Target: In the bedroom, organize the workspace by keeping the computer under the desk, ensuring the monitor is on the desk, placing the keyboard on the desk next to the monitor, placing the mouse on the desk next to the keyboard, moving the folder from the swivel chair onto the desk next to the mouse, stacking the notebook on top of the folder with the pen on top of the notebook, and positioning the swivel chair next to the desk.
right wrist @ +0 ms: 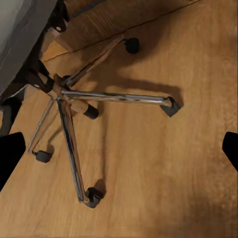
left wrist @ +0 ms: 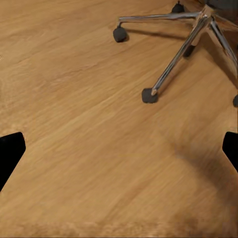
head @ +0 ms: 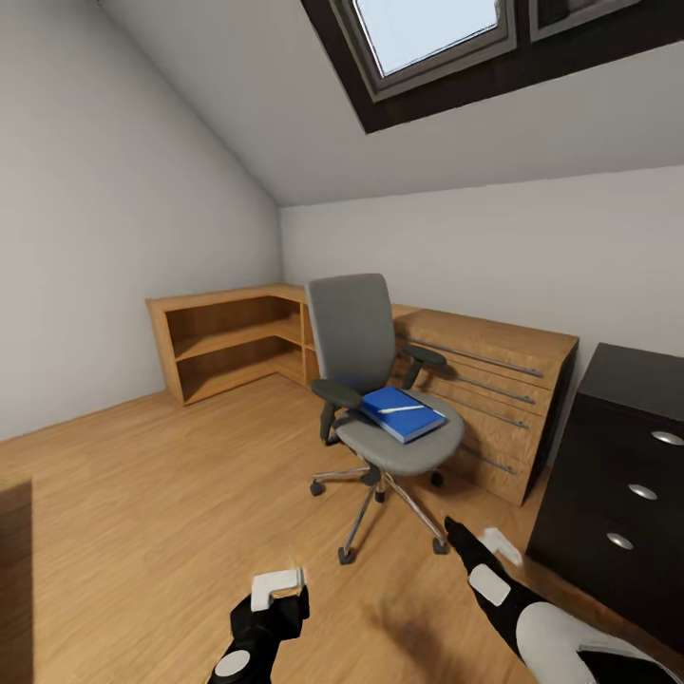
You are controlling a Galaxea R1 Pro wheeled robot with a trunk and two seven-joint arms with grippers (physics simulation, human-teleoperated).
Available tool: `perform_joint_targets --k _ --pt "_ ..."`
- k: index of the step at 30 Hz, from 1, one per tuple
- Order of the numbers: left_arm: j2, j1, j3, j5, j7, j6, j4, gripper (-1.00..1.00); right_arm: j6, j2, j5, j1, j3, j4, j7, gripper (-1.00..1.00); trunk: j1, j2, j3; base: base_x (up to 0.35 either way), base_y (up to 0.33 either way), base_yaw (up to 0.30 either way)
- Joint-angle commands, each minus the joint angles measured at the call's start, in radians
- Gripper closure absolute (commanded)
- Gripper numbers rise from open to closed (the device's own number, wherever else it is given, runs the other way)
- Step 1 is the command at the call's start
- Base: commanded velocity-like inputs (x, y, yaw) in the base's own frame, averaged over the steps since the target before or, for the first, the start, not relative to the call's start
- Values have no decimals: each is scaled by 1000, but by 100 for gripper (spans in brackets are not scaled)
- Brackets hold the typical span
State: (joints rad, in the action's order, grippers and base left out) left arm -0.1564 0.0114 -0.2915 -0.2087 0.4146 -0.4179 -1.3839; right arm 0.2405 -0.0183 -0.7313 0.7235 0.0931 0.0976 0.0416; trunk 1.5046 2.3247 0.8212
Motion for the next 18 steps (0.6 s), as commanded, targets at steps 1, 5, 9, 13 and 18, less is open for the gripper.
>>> perform_joint_targets --k 1,5,9,13,18 --pt "1 1 -2 -9 10 -2 34 -100 60 1 50 -4 7 -36 4 -100 -4 -7 -2 0 0 0" --pt "3 1 0 -8 10 1 148 -100 198 0 186 -54 7 -101 4 -100 -20 -35 -15 0 0 0" --pt "12 1 6 -6 11 14 256 -100 240 0 240 -141 7 -115 4 -100 -35 -63 -27 0 0 0" --pt "36 1 6 -9 12 91 358 -100 246 2 247 -185 7 -119 3 -100 -50 -91 -40 0 0 0" --pt "46 1 8 -10 5 308 607 -100 248 3 246 -236 9 -120 0 -100 -69 -126 -56 0 0 0"
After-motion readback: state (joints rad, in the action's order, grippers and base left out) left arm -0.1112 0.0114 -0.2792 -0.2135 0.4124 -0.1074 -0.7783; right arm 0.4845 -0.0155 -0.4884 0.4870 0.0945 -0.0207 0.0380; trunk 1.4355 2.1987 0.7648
